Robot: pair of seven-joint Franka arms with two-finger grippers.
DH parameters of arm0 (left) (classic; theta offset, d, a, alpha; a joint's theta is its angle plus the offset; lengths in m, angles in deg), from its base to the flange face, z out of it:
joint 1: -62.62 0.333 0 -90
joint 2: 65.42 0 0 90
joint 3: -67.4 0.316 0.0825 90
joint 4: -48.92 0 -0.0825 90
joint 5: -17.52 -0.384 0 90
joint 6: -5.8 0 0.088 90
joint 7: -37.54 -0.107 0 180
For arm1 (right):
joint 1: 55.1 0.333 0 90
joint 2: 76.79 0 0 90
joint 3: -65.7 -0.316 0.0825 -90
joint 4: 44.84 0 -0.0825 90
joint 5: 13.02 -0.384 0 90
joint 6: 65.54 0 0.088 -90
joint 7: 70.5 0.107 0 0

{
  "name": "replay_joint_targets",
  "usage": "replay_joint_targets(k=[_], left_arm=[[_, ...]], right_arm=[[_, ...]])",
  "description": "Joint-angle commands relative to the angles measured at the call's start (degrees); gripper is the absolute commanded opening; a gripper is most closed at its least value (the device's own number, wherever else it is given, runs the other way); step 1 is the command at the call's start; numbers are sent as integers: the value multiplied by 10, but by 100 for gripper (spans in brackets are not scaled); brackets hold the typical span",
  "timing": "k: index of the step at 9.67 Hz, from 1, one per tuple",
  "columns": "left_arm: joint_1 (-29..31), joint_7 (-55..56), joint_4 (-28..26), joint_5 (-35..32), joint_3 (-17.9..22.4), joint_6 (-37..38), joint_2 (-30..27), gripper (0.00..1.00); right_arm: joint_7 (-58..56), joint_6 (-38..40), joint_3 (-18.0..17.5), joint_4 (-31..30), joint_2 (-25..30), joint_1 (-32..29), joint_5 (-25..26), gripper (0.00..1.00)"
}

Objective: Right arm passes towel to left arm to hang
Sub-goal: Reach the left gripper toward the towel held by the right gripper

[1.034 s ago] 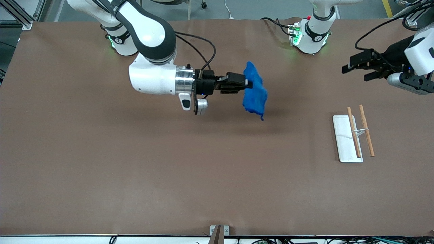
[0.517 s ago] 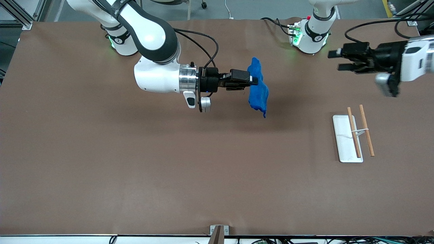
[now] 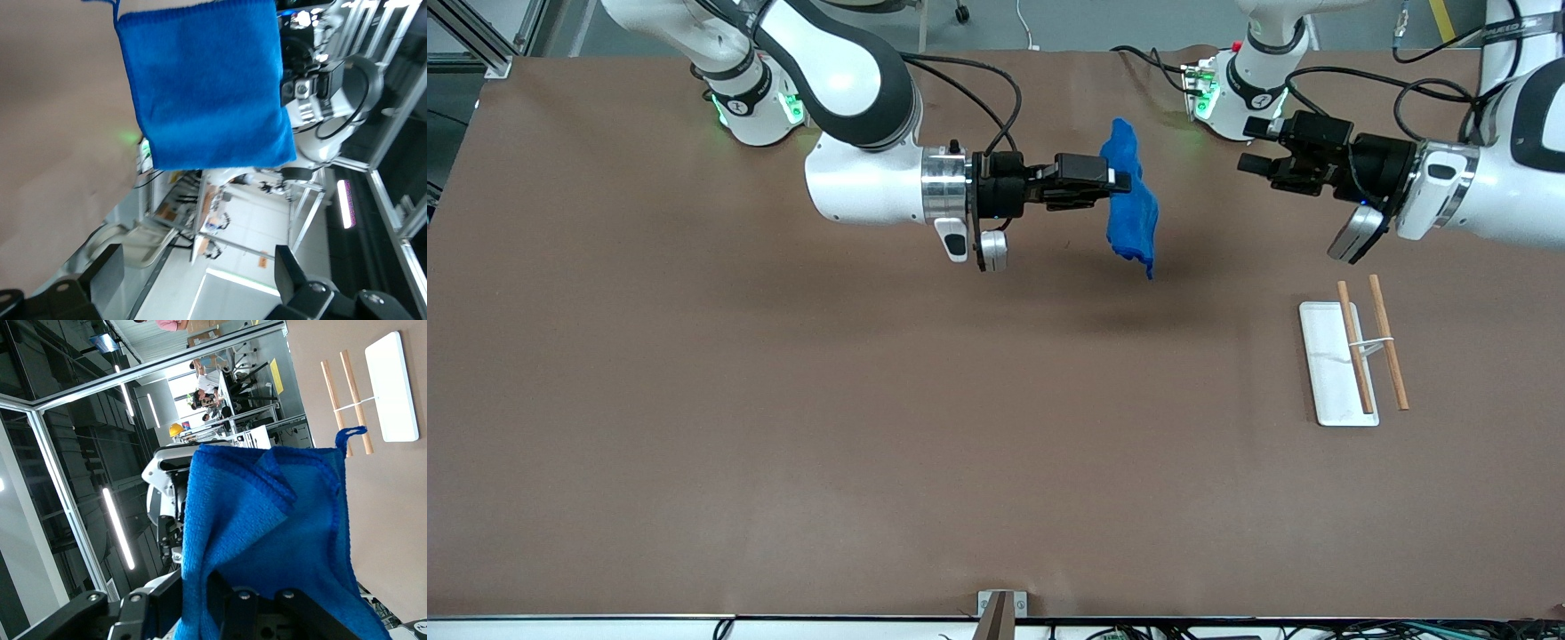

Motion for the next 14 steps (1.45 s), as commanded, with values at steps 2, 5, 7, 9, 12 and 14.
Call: replay_joint_targets(k=[2, 5, 7, 9, 12, 14], left_arm=[[1, -55, -82, 84, -11, -68, 10, 93], [3, -86, -122, 144, -78, -172, 6, 92], [3, -93, -140, 161, -107, -207, 6, 92], [5, -92, -145, 183, -110, -206, 10, 100], [4, -88, -149, 219, -119, -214, 9, 100], [7, -70, -151, 218, -151, -274, -5, 100]], right_arm=[[-12, -2, -1, 7, -3, 0, -18, 0], [-12, -2, -1, 11, -3, 0, -18, 0], [-12, -2, -1, 10, -3, -1, -18, 0], [-15, -2, -1, 11, -3, -2, -19, 0], [-15, -2, -1, 11, -3, -2, -19, 0], [-15, -2, -1, 11, -3, -1, -19, 0]])
